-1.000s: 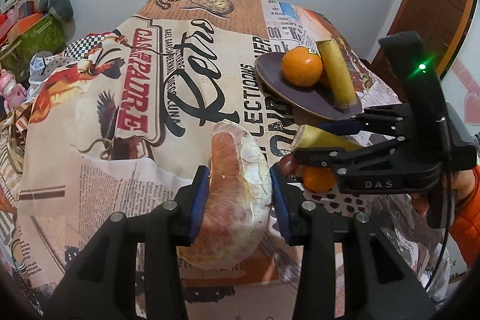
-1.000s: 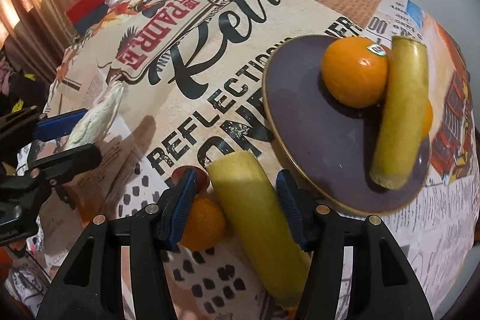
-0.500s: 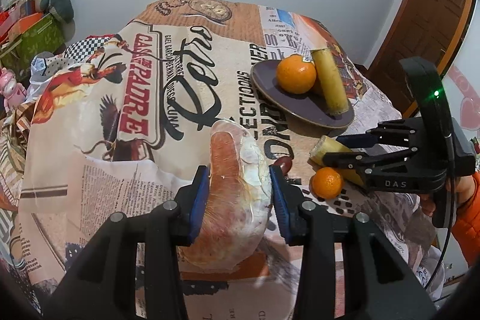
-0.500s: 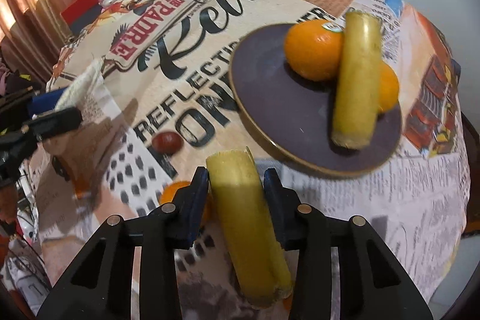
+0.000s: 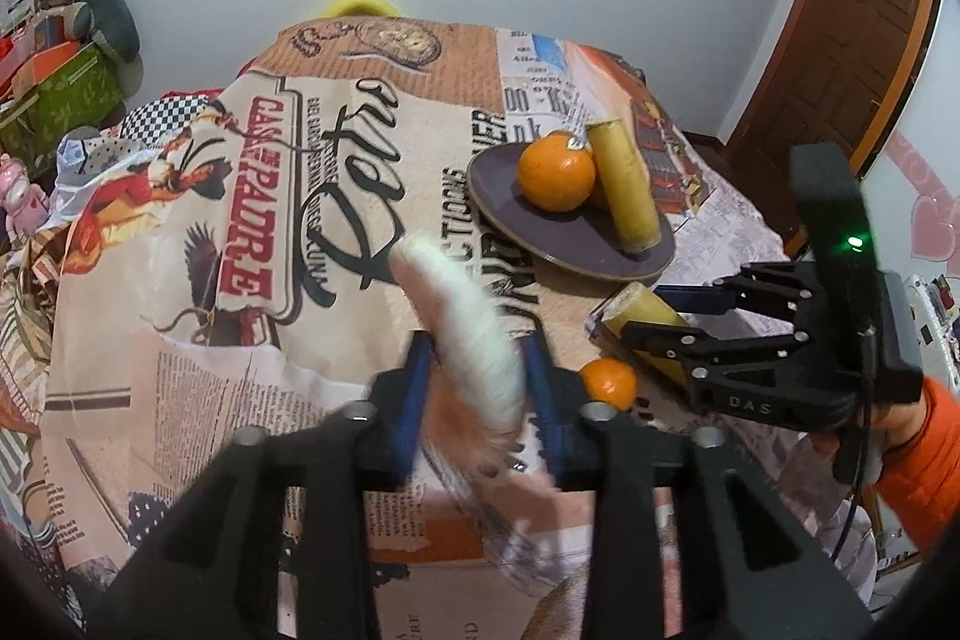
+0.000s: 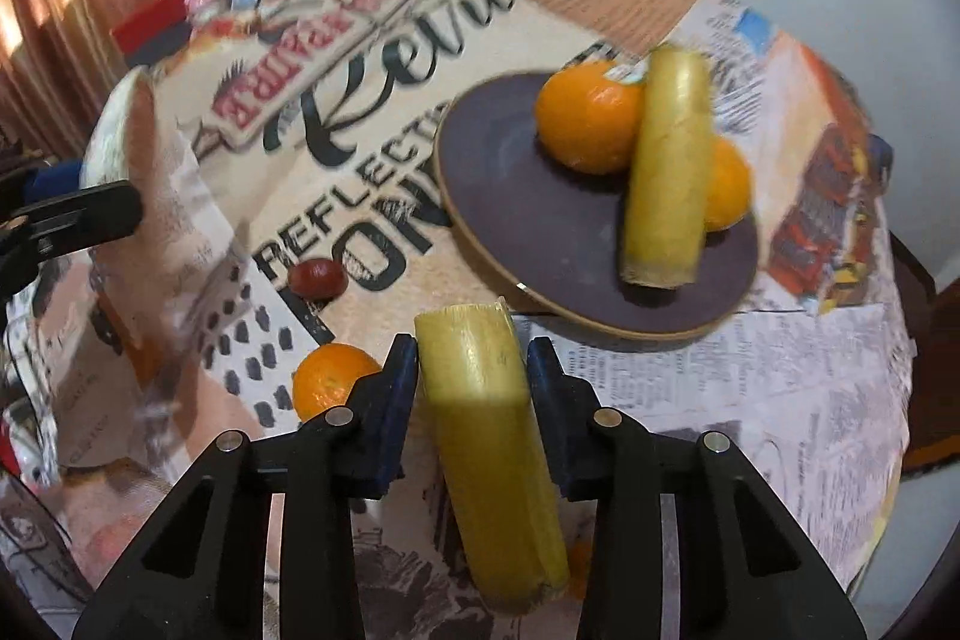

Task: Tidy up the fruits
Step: 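Lift the corn cob with the right tool while the left tool carries the pomelo over the plate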

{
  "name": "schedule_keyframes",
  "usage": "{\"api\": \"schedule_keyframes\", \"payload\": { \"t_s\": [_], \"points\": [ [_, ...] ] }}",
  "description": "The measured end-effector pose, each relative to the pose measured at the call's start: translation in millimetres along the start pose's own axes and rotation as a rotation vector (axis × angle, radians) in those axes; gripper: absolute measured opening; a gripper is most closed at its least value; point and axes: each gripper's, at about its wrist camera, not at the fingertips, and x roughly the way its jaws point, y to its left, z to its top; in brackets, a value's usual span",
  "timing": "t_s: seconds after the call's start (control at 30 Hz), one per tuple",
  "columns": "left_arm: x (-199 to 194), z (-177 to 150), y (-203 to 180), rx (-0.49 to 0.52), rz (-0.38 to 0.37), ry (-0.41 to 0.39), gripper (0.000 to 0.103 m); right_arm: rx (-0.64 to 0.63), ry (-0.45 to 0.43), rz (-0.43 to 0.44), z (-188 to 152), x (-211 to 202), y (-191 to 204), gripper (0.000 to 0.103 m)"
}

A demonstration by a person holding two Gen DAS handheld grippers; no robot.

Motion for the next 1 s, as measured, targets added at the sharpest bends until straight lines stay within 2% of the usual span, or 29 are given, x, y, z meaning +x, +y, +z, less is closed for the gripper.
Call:
{"api": "schedule_keyframes", "payload": {
  "t_s": [0.17, 0.33, 0.37, 0.43, 0.5, 0.57, 0.77, 0.9, 0.93, 0.97, 1.0],
  "points": [
    [-1, 9, -11, 0.032, -0.009, -0.026, 0.009, 0.096, -0.111, -0.004, -7, -37, -20, 0.033],
    [8, 9, -12, 0.037, 0.019, 0.004, 0.009, 0.162, -0.187, 0.001, -12, -64, -37, 0.032],
    [11, 8, -10, 0.033, 0.025, 0.022, 0.010, 0.169, -0.195, -0.001, -12, -65, -38, 0.032],
    [16, 4, -4, 0.016, 0.008, 0.060, 0.018, 0.193, -0.207, -0.002, -16, -69, -42, 0.032],
    [24, -2, -1, -0.004, -0.018, 0.102, 0.041, 0.222, -0.217, 0.005, -19, -69, -48, 0.032],
    [33, -7, -1, 0.001, -0.009, 0.129, 0.047, 0.243, -0.219, 0.013, -22, -69, -52, 0.032],
    [68, -14, -5, -0.018, -0.023, 0.212, 0.053, 0.264, -0.232, 0.015, -27, -73, -56, 0.032],
    [83, -14, -4, -0.028, 0.008, 0.206, 0.053, 0.267, -0.239, 0.017, -29, -75, -59, 0.032],
    [86, -14, -3, -0.033, 0.003, 0.210, 0.053, 0.267, -0.240, 0.016, -30, -75, -60, 0.032],
    [89, -15, 0, -0.042, 0.003, 0.213, 0.046, 0.267, -0.242, 0.014, -30, -76, -61, 0.032],
    [89, -16, 0, -0.040, 0.011, 0.209, 0.044, 0.268, -0.246, 0.011, -30, -76, -61, 0.032]
  ]
}}
